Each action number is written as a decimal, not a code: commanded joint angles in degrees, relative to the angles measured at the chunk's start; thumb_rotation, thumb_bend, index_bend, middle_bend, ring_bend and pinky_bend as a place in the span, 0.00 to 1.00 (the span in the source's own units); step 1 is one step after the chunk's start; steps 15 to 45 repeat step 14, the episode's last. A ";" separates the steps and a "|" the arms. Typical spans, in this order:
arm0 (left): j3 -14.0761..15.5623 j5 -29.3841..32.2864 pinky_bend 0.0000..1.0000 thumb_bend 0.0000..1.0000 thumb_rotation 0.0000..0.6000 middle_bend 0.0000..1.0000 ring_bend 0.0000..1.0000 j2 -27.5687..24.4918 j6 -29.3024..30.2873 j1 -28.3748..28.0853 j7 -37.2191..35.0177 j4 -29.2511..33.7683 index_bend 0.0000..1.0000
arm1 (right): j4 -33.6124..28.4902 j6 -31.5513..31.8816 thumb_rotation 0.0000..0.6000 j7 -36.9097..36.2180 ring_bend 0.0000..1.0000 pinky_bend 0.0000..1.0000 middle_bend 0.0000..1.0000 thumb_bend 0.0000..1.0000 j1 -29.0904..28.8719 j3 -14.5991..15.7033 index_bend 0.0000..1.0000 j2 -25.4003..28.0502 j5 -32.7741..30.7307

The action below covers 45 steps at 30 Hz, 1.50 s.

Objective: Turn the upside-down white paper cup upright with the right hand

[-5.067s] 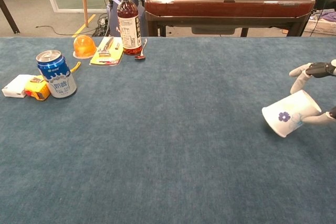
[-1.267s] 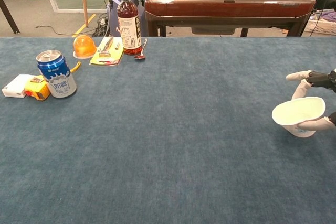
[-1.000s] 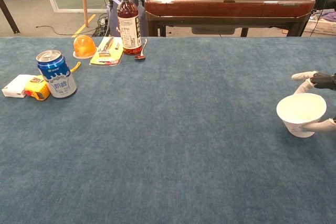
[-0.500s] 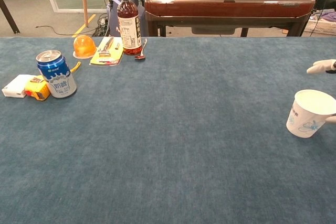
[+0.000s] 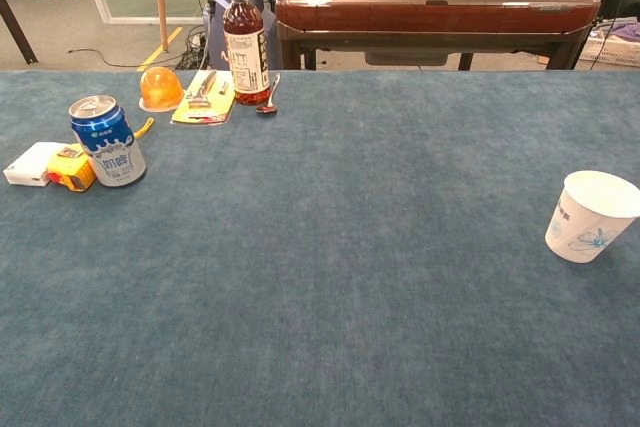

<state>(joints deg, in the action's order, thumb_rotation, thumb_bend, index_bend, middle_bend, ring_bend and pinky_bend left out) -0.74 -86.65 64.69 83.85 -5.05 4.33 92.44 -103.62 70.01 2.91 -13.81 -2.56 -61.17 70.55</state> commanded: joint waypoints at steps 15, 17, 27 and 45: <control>-0.52 -0.46 0.45 0.21 1.00 0.10 0.13 1.06 1.37 0.14 -0.70 -1.20 0.16 | -4.74 11.61 1.00 6.09 0.00 0.00 0.06 0.00 6.65 0.53 0.17 3.51 4.39; -0.52 -0.46 0.45 0.21 1.00 0.10 0.13 1.06 1.37 0.14 -0.70 -1.20 0.16 | -4.74 11.61 1.00 6.09 0.00 0.00 0.06 0.00 6.65 0.53 0.17 3.51 4.39; -0.52 -0.46 0.45 0.21 1.00 0.10 0.13 1.06 1.37 0.14 -0.70 -1.20 0.16 | -4.74 11.61 1.00 6.09 0.00 0.00 0.06 0.00 6.65 0.53 0.17 3.51 4.39; -0.52 -0.46 0.45 0.21 1.00 0.10 0.13 1.06 1.37 0.14 -0.70 -1.20 0.16 | -4.74 11.61 1.00 6.09 0.00 0.00 0.06 0.00 6.65 0.53 0.17 3.51 4.39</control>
